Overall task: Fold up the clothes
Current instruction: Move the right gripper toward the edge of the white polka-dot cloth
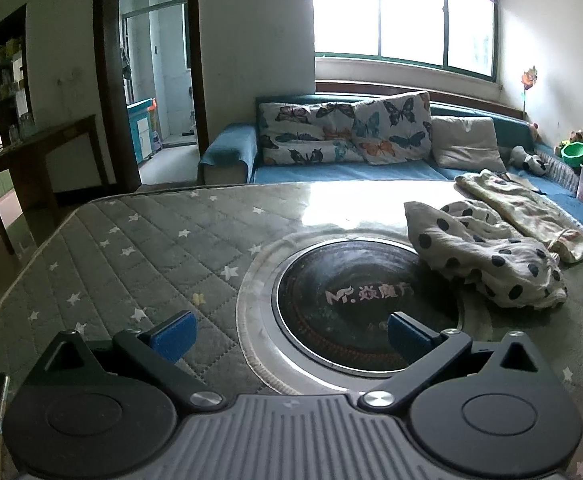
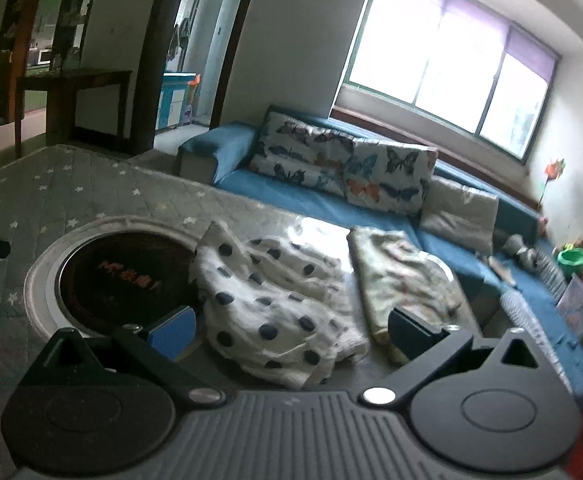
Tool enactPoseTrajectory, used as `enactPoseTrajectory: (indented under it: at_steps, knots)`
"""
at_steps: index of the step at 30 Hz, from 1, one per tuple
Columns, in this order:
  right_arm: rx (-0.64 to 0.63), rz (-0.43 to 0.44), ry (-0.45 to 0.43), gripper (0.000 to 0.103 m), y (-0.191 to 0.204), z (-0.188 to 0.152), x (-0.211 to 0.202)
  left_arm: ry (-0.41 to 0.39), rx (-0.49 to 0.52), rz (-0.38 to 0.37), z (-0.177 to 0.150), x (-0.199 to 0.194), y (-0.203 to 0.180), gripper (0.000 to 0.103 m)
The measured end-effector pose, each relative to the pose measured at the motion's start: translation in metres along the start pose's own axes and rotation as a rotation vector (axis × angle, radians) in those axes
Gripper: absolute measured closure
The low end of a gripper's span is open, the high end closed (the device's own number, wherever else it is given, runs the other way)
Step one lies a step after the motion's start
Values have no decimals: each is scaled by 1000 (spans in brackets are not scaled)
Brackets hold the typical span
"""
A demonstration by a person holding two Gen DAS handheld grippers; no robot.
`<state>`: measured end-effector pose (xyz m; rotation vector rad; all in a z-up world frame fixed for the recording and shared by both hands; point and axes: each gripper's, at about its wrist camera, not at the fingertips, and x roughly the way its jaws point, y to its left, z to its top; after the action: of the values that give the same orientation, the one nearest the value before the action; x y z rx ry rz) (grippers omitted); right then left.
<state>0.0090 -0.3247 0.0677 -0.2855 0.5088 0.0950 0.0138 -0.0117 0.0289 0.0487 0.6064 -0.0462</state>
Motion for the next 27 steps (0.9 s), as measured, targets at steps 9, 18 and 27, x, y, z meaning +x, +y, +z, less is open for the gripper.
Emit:
enactPoseTrajectory:
  at_steps: [9, 18, 27]
  knots:
    - [66, 17, 66, 0, 7, -18, 25, 27, -21, -4, -3, 14, 6, 0]
    - [120, -3, 101, 0, 3, -20, 54, 81, -46, -30, 2, 31, 13, 0]
    - [209, -35, 150, 1, -4, -33, 88, 105, -49, -24, 1, 39, 15, 0]
